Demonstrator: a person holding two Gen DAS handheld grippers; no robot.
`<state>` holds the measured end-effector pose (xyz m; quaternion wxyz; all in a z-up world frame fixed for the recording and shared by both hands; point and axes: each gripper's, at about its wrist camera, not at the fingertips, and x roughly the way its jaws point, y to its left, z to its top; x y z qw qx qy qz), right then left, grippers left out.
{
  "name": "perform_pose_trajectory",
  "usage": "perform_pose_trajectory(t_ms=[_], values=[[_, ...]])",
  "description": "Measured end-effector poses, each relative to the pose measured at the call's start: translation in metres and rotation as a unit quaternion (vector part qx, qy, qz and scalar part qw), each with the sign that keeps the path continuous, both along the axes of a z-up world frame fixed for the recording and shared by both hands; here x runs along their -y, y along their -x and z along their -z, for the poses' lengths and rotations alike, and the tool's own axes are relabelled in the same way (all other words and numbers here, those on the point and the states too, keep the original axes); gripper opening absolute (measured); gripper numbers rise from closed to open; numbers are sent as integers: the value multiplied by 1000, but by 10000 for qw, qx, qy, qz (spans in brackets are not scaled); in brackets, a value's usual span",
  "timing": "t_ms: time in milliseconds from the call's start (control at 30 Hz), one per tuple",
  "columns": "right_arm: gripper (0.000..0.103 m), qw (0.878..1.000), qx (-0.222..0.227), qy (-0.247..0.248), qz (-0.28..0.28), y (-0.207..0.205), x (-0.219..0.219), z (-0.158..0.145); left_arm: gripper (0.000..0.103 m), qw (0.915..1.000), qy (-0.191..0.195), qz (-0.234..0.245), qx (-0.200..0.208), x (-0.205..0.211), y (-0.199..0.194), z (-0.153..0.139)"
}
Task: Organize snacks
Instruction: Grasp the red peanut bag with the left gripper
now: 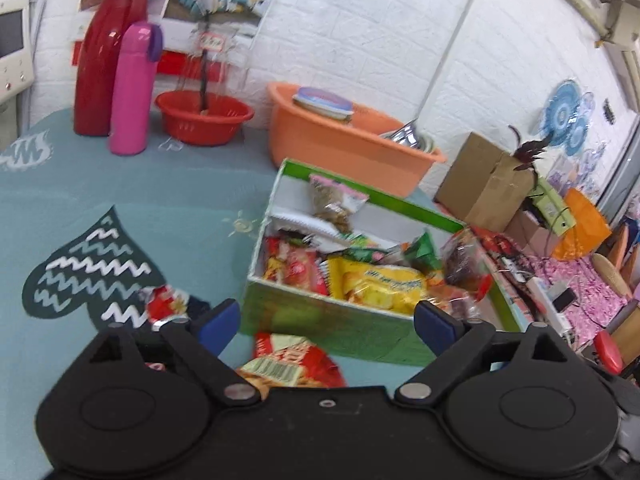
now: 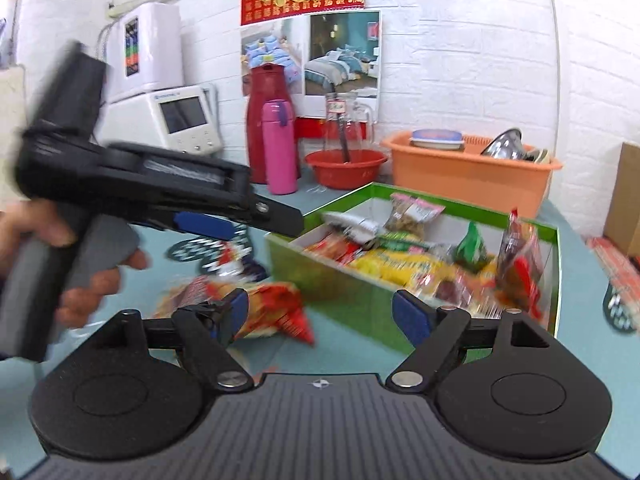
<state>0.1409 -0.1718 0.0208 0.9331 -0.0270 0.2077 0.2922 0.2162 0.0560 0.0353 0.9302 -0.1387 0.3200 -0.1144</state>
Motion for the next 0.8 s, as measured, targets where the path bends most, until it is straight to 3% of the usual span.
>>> perform_pose_trajectory(t_ms=[100,167,300,467,667,800], values=[[103,9999,-66,-89,-71,17,2,6,103,9990,72,-296,-317,-10,-14,19],[103,9999,-99,-84,-36,26,5,11,103,9977,206,-237,-599,-13,-17,33],[103,9994,-301,-59,165,31,14,21,103,9956,73,368,-859,10,-2,45],[103,9978,-569,-185,292,34,25,33,103,9875,477,1167,-948,34,34,48],[103,9962,-775,-251,301,35,30,44,103,9895,924,828,-744,20,59,43],[103,9954,-866,-330,256,30,23,48,103,9869,1095,804,-871,20,54,45]])
